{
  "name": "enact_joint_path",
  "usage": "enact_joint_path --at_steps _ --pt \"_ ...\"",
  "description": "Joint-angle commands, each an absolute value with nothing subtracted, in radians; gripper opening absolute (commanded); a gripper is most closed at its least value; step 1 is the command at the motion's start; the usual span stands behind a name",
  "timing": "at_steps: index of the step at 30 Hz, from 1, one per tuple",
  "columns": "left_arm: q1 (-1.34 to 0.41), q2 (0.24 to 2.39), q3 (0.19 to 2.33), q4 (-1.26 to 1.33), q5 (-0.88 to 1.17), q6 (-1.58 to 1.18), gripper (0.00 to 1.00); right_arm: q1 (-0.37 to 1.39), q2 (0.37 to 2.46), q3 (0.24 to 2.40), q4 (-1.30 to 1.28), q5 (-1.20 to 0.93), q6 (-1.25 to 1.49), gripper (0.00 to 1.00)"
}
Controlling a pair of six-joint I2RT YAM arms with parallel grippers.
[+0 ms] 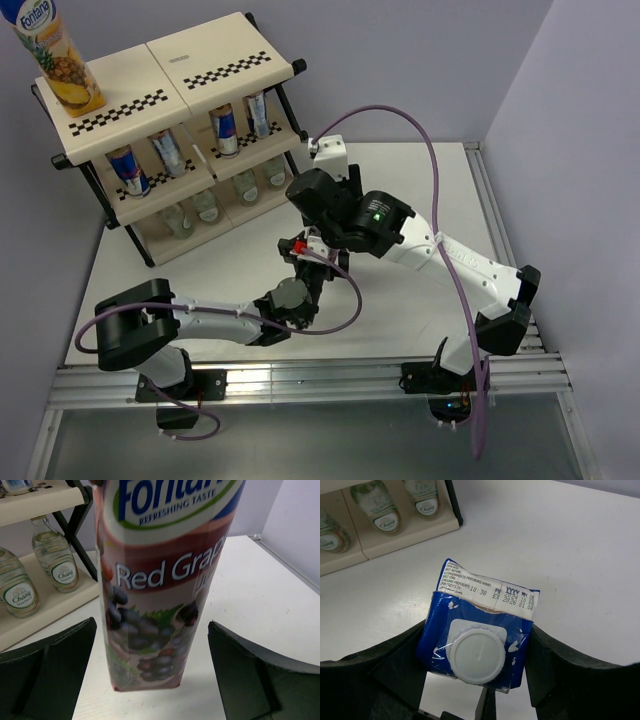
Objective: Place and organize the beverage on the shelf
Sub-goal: Pick up the drink from the center of the board.
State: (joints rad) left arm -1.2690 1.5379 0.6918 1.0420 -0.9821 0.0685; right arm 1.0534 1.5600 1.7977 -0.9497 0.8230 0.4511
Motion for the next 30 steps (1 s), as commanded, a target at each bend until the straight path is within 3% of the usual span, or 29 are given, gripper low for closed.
enact_joint_path --at_steps 1,8,11,16,19,25,29,30 --pt "-1.258 1.565 0.744 1.124 -1.011 0.077 0.99 1.063 1.44 1.836 -0.756 0.913 0.465 0.54" --pt "-1.23 1.591 0.769 1.161 -0.992 0.113 0.99 1.065 1.417 1.813 -0.739 0.839 0.477 0.54" --pt "-1.226 1.595 0.77 1.173 -0.989 0.132 0.94 1.071 1.41 1.799 -0.727 0.83 0.472 0.55" --pt "-1.223 1.572 0.767 1.161 -0.985 0.115 0.63 1.075 1.414 1.799 -0.73 0.831 0.465 0.56" --pt "-1.223 1.545 0.759 1.151 -0.986 0.094 0.53 1.075 1.413 1.799 -0.721 0.827 0.459 0.59" --pt "-1.224 1.47 0.746 1.124 -0.979 0.049 0.52 1.075 1.405 1.796 -0.704 0.815 0.446 0.7" --pt "-1.226 1.396 0.736 1.112 -0.974 0.041 0.52 1.075 1.39 1.796 -0.707 0.83 0.445 0.98" --pt "-1.224 1.384 0.733 1.112 -0.976 0.043 0.52 1.075 1.385 1.795 -0.707 0.834 0.446 1.0"
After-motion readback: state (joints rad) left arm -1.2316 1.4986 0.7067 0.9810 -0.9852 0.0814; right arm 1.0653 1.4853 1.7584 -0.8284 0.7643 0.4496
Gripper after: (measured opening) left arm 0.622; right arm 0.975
